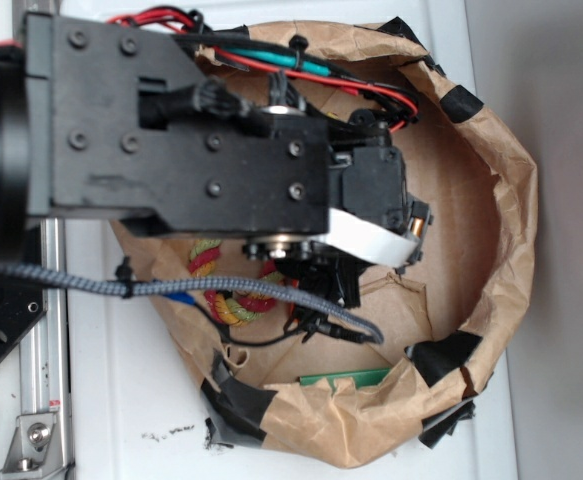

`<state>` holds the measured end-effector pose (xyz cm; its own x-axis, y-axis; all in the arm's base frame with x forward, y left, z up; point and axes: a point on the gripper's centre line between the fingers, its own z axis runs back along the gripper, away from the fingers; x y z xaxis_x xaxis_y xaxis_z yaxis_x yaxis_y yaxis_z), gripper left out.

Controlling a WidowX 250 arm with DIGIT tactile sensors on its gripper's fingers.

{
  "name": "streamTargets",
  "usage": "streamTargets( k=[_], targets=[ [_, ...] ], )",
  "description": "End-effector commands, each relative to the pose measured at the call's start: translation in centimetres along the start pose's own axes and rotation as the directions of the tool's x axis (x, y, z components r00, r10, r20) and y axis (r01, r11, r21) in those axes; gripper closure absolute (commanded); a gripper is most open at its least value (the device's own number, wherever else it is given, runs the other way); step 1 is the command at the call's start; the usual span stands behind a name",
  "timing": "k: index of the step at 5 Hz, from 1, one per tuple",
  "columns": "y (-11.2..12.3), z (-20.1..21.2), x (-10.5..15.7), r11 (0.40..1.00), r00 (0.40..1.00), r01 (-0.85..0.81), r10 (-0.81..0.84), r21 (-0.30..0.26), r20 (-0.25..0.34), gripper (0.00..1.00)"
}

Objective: Grab the rock.

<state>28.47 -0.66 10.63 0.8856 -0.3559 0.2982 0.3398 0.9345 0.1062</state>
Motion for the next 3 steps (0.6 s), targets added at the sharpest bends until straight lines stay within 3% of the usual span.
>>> streamTargets(
  k=[1, 2, 3],
  targets=[
    [-0.27, 3.15, 1.34, 0.995, 0.995, -0.091, 0.093, -0.039, 0.030, 1.00],
    [0.00, 2.83, 0.91, 0.993, 0.993, -0.113, 0.113, -0.026, 0.013, 1.00],
    [-0.24, 3.15, 0.36, 0.996, 0.996, -0.082, 0.081, 0.035, 0.044, 1.00]
  ],
)
